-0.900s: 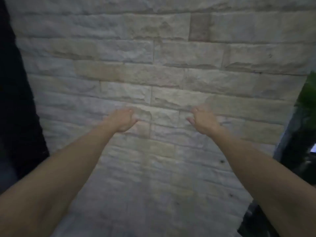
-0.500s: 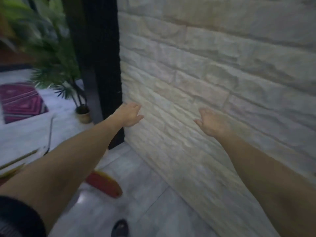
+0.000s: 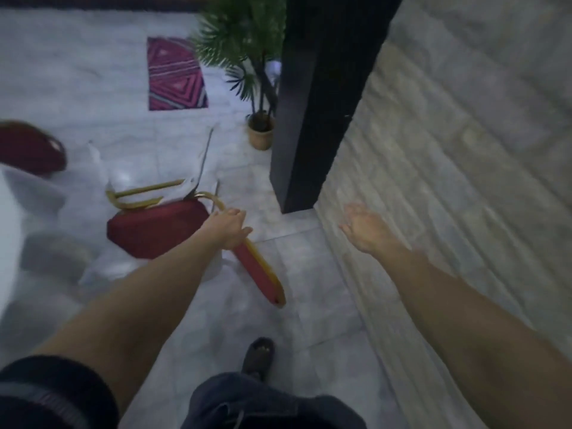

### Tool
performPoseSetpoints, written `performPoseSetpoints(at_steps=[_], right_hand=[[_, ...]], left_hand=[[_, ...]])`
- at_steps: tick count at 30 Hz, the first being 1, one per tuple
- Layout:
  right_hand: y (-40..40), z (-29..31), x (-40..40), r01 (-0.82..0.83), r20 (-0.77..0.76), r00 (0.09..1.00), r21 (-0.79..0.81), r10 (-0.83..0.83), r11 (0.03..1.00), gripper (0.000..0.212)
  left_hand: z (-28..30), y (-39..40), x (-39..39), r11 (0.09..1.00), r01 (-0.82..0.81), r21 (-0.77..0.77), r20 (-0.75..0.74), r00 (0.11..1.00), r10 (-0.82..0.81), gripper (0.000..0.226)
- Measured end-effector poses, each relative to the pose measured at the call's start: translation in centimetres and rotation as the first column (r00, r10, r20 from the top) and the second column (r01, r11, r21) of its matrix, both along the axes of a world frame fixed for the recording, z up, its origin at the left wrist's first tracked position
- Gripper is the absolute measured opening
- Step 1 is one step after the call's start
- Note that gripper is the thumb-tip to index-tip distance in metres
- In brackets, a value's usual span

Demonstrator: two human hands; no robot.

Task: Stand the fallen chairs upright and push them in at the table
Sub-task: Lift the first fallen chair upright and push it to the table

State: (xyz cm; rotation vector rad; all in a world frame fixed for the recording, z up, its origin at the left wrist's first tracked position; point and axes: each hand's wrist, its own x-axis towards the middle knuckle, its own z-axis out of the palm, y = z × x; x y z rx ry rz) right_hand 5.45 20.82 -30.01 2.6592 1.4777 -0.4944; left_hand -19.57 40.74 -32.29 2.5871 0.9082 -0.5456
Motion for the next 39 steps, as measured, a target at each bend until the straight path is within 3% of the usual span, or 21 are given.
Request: performPoseSetpoints(at_steps=[9, 13, 17, 22, 26, 34, 39], right_hand=[[12.8, -6.4, -1.4, -0.427, -0.054, 0.904, -0.158, 0.424, 0.890, 0.050], [17.9, -10.3, -1.1, -0.620, -0.114, 0.784, -0.191, 0.610, 0.761, 0.038], [21.0, -14.6, -0.2, -0.794, -0.162, 0.604, -0.217, 0.781, 0.569, 0.047], [21.7, -19.6, 0.4, -0.881, -0.160, 0.421, -0.309, 0.893, 0.359, 0.057], [21.5, -24.4, 0.8, -0.905, -0.149, 0.302, -0.355, 0.942, 0.234, 0.061], [23.3, -36.7, 2.2, -0.938, -0.094, 0.254, -0.269, 0.963, 0.221, 0.062], [24.7, -43.6, 2.5, -0.960, -0.094, 0.219, -0.201, 0.971, 0.197, 0.067]], left_hand=[[-6.2, 0.4, -5.9, 0.905, -0.410, -0.115, -0.027, 0.912, 0.410, 0.062], [-9.9, -2.1, -6.7, 0.773, -0.620, -0.137, -0.108, 0.785, 0.610, 0.061], [-14.0, -6.6, -4.1, 0.611, -0.774, -0.164, -0.156, 0.632, 0.759, 0.065], [-19.3, -11.4, 2.1, 0.507, -0.824, -0.252, -0.154, 0.551, 0.820, 0.068], [-23.8, -13.5, 6.0, 0.486, -0.831, -0.272, -0.149, 0.535, 0.831, 0.068], [-35.3, -12.6, 11.0, 0.441, -0.869, -0.223, -0.029, 0.458, 0.888, 0.070], [-42.3, -10.5, 13.3, 0.395, -0.877, -0.273, 0.042, 0.399, 0.916, 0.087]])
